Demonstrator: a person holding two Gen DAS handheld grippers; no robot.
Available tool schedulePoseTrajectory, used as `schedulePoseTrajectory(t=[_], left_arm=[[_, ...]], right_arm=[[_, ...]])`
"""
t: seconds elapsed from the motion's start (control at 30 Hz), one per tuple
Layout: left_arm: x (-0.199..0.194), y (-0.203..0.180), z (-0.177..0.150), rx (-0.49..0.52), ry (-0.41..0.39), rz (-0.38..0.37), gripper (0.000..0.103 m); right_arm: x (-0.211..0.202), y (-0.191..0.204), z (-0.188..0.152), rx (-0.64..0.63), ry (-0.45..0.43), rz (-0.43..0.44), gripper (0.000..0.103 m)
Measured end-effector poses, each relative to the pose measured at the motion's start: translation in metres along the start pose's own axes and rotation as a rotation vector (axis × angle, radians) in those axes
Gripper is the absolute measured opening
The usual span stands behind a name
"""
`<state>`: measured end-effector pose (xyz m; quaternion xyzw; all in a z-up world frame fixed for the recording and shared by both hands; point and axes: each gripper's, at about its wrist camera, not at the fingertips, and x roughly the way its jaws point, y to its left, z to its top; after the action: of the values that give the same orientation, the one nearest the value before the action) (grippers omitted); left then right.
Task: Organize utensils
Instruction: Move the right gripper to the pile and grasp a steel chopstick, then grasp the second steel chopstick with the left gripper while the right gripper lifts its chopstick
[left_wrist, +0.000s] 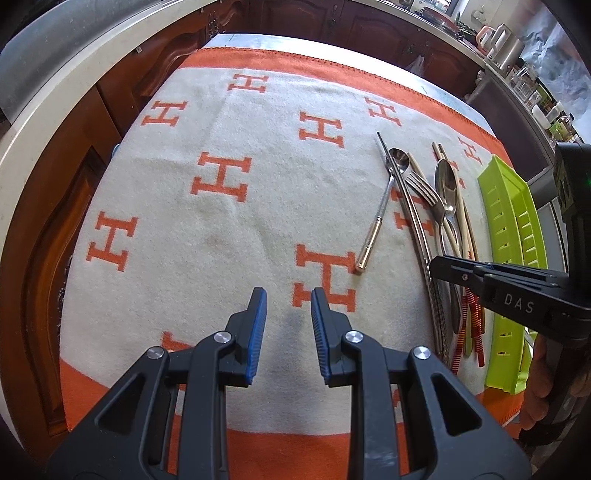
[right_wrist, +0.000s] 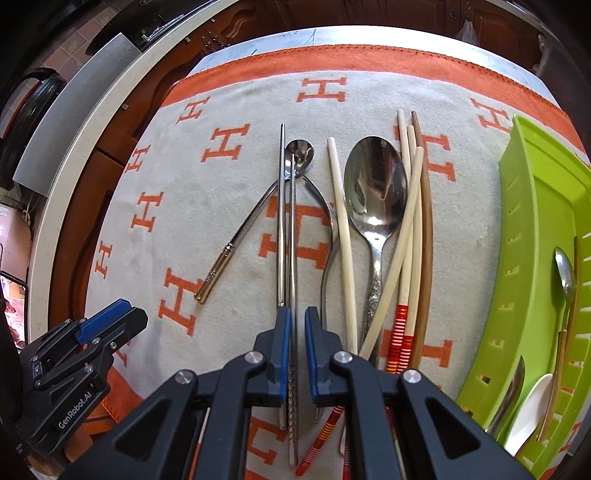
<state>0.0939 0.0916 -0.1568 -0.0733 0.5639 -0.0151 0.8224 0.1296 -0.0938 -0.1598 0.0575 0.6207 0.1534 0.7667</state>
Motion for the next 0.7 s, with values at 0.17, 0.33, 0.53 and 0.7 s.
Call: schedulePoseTrajectory(t=[0.17,0.33,0.53,0.7], left_arm=[[0.0,-0.001,-0.001,0.008,0.001,-0.002,0.021],[-0.002,-0.004,-0.001,0.011,0.001,-0.004,0.021],[-0.002,-0.006,-0.001,0.014,0.003,-0.003,0.021],[-0.001,-0.007,-0.001,0.018,0.009,-0.007,0.021]], right_arm=[[0.0,0.004,0.0,-0.03,0.0,-0.025,0.008],[0.002,0.009,-0.001,-0.052,-0.011,-0.037,0.008],[0.002,0.01,-0.003,-0.065,-0.001,-0.023,0.008],[0.005,0.008,-0.006,-0.078,0.012,-0.029,0.009]])
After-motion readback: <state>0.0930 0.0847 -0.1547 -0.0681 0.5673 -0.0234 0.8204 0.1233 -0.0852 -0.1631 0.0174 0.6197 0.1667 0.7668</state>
